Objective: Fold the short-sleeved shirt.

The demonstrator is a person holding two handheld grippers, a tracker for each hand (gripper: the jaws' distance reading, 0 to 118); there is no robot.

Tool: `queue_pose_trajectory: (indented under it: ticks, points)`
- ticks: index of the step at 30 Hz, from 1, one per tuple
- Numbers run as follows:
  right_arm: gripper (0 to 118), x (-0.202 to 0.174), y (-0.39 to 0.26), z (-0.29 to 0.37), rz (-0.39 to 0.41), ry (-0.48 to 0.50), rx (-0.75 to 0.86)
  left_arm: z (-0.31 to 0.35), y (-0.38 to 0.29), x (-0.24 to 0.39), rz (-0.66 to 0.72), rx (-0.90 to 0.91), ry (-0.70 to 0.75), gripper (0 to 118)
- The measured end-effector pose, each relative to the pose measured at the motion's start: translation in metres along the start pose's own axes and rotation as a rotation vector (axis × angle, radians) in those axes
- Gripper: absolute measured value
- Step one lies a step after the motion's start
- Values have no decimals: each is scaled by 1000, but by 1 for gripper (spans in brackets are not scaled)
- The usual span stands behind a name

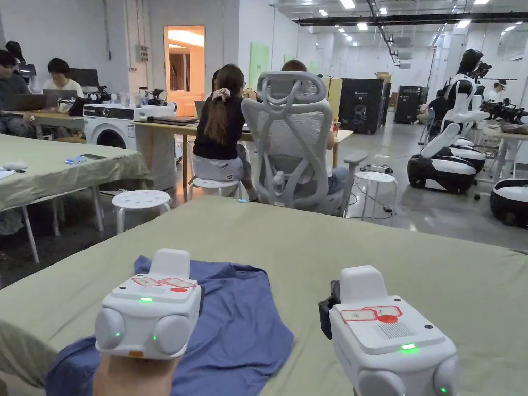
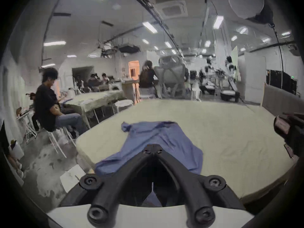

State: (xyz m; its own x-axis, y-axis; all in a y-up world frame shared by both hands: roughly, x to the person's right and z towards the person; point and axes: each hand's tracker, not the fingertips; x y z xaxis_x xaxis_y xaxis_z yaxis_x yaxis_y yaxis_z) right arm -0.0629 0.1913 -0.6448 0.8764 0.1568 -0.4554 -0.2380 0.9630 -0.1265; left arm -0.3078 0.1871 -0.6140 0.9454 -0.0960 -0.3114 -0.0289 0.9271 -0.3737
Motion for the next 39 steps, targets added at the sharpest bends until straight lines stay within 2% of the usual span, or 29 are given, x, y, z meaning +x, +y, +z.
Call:
queue_pose_trajectory:
  ticks: [6,10,13,15,16,19,21,22,25,26,27,28,29,30,31,34,39]
  points:
    - [0,19,-2,-59,-8,16,-59,-137,12,16,84,-245,-154,0]
    - [0,28,-8,-95,-16,20,-76,-217,17,33,7,-361,-165,0]
    - [0,37,-14,-122,-29,26,-108,-270,21,44,53,-434,-223,0]
    - [0,44,-21,-138,-30,20,-126,-301,22,53,37,-448,-227,0]
    - [0,48,-24,-146,-36,20,-137,-314,22,58,25,-456,-228,14]
    - [0,61,-36,-166,-52,3,-166,-347,17,69,53,-470,-258,43]
    - [0,70,-44,-175,-61,-10,-186,-368,7,76,67,-506,-248,118]
    - [0,75,-49,-179,-64,-17,-195,-376,2,78,60,-497,-249,116]
    - [0,88,-61,-185,-70,-43,-226,-403,-24,85,-12,-616,-187,97]
    - [0,92,-64,-185,-72,-51,-236,-408,-34,85,-51,-669,-203,83]
    - [0,98,-67,-184,-76,-59,-244,-407,-41,85,-72,-644,-210,80]
    - [0,103,-69,-181,-82,-66,-248,-400,-33,81,-22,-583,-226,75]
    - [0,108,-70,-179,-88,-74,-248,-395,-27,79,10,-599,-214,53]
    - [0,113,-71,-176,-99,-85,-248,-388,-22,78,12,-574,-226,7]
    - [0,120,-71,-172,-113,-94,-250,-388,-22,75,-30,-552,-211,1]
    - [0,135,-69,-154,-129,-115,-241,-378,-18,72,9,-576,-227,1]
    - [0,168,-60,-111,-135,-177,-212,-326,34,121,-2,-423,-335,1]
